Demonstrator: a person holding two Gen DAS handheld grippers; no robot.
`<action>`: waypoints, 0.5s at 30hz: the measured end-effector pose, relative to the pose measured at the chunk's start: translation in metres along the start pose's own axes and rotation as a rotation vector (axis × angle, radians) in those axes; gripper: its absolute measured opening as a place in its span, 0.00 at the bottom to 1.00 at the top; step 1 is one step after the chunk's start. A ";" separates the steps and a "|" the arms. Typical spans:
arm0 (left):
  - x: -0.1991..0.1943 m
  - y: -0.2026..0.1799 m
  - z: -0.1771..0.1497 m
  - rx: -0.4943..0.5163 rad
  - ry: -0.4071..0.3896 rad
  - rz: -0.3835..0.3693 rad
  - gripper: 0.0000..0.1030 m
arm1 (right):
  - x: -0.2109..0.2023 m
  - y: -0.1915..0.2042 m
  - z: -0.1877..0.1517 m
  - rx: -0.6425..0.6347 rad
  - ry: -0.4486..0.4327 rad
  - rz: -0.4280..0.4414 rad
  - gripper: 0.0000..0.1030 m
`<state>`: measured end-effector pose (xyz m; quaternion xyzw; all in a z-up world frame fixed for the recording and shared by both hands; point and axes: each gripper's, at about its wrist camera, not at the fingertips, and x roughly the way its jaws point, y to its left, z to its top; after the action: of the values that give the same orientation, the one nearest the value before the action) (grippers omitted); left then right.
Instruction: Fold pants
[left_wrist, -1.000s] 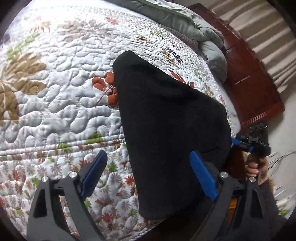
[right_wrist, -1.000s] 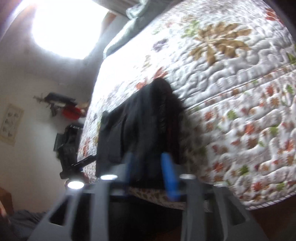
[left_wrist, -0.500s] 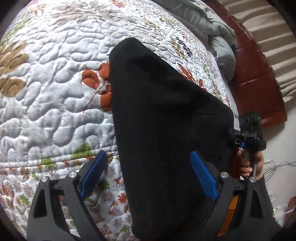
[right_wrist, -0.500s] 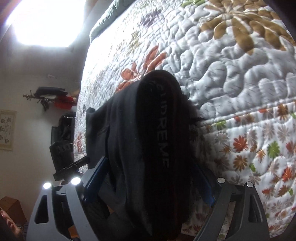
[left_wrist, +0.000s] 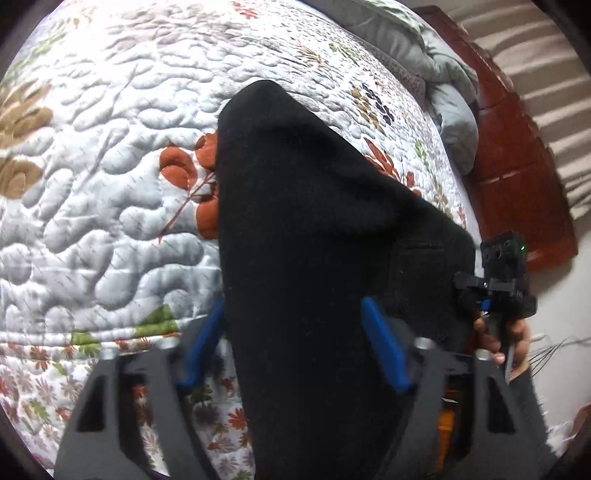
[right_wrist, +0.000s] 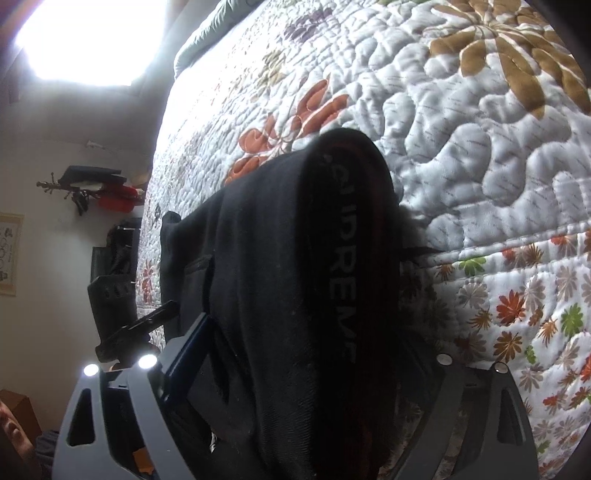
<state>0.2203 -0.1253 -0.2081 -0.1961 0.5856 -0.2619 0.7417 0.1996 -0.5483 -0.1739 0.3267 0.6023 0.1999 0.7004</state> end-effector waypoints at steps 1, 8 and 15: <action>-0.001 -0.001 -0.001 0.001 -0.001 0.004 0.58 | 0.001 0.000 -0.002 0.005 -0.005 0.003 0.71; -0.007 -0.015 -0.002 0.053 -0.028 0.067 0.40 | -0.002 0.019 -0.013 -0.029 -0.048 -0.022 0.39; -0.013 -0.018 -0.001 0.096 -0.028 0.080 0.30 | -0.005 0.036 -0.017 -0.051 -0.080 -0.048 0.34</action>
<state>0.2143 -0.1316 -0.1872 -0.1402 0.5694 -0.2570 0.7682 0.1864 -0.5221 -0.1461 0.3019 0.5761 0.1853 0.7367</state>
